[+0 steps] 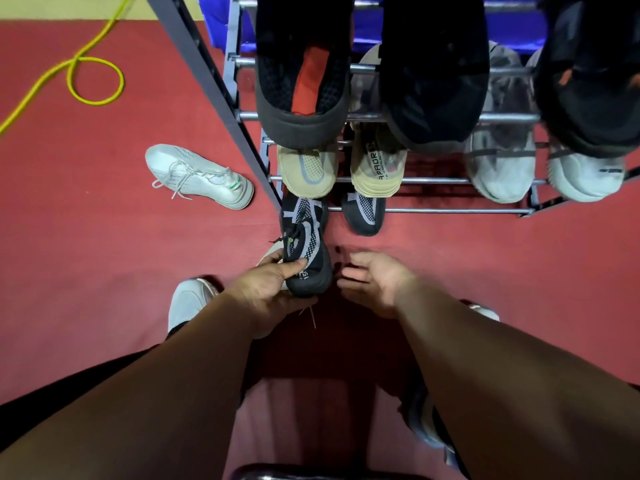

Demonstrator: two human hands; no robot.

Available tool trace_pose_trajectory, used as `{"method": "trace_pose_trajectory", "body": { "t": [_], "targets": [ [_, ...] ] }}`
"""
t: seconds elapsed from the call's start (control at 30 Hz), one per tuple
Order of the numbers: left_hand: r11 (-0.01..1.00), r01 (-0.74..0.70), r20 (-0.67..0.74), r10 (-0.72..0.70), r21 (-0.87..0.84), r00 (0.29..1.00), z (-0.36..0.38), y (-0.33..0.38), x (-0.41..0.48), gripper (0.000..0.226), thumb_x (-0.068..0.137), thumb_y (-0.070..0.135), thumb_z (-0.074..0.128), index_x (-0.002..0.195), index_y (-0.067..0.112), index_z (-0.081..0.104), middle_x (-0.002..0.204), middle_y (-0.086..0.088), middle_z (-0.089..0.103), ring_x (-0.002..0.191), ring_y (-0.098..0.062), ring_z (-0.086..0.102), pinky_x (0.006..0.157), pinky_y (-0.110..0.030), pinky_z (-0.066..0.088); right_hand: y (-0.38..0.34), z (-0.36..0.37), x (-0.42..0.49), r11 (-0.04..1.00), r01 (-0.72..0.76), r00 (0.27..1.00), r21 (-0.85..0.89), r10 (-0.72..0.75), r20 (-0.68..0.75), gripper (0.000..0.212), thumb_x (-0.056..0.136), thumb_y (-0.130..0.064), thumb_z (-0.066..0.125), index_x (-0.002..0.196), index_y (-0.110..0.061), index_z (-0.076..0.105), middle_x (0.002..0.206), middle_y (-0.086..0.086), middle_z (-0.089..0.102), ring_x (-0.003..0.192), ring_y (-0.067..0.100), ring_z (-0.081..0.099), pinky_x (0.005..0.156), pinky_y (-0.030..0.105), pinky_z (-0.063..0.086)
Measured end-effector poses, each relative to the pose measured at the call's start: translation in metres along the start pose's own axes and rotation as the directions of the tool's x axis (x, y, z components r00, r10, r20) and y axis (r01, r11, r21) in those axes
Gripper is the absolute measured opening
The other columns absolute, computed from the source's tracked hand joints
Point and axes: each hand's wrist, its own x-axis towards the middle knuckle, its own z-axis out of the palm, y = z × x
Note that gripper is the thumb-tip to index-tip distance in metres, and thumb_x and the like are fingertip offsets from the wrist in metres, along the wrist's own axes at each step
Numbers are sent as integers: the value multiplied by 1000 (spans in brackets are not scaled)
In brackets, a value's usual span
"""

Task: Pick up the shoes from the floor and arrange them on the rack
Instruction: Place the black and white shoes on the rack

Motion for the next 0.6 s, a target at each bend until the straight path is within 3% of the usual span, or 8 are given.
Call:
{"method": "trace_pose_trajectory", "body": {
  "t": [0.07, 0.2, 0.27, 0.37, 0.43, 0.5, 0.6],
  "targets": [
    [999, 37, -9, -37, -20, 999, 2, -2, 0, 34, 91, 10, 72, 123, 14, 64, 117, -12, 74, 102, -36, 71, 73, -55, 60, 7, 1, -2, 999, -9, 996, -53, 14, 86, 36, 101, -34, 58, 134, -20, 60, 130, 11, 69, 102, 31, 70, 75, 42, 57],
    [1000, 20, 10, -20, -18, 1000, 9, -5, -1, 28, 92, 9, 70, 120, 9, 66, 111, -16, 75, 93, -35, 75, 72, -53, 61, 8, 10, -11, 984, 29, 965, -174, 17, 261, 35, 95, -42, 66, 125, -25, 70, 112, 6, 77, 90, 24, 71, 81, 38, 58],
    [999, -17, -2, 17, -34, 1000, 13, -5, 0, 28, 92, 5, 69, 119, 9, 65, 111, -18, 75, 87, -35, 76, 68, -52, 61, 7, 16, -9, 978, 91, 968, -188, -43, 246, 31, 95, -31, 69, 124, -19, 71, 110, 6, 77, 87, 21, 73, 76, 35, 58],
    [996, -80, -2, 80, -36, 997, 18, 1, 7, 32, 91, 0, 67, 120, 14, 62, 110, -15, 75, 83, -31, 77, 63, -47, 61, 3, 23, 5, 965, 211, 965, -155, -180, 191, 34, 95, -13, 70, 128, -8, 66, 121, 17, 74, 104, 31, 73, 81, 35, 61],
    [995, -101, -13, 101, -6, 995, 23, 8, 13, 28, 93, -1, 65, 109, 21, 60, 99, -9, 77, 73, -25, 76, 60, -42, 61, 1, 25, 9, 970, 220, 967, -101, -204, 151, 27, 98, -16, 65, 125, -11, 66, 120, 15, 74, 100, 28, 73, 84, 33, 59],
    [995, -99, -32, 99, 5, 995, 29, 16, 16, 25, 95, 1, 62, 101, 25, 59, 94, -5, 76, 72, -24, 74, 66, -41, 61, 2, 23, 10, 973, 214, 973, -87, -205, 103, 25, 99, -21, 64, 123, -16, 64, 121, 11, 72, 102, 25, 71, 91, 38, 57],
    [995, -101, -51, 100, -8, 994, 34, 23, 24, 33, 98, 2, 57, 123, 24, 58, 107, -5, 72, 87, -25, 71, 80, -45, 57, 12, 13, 12, 979, 188, 981, -73, -184, 62, 20, 99, -23, 64, 117, -15, 65, 112, 9, 71, 93, 25, 69, 85, 41, 58]
  ]
}}
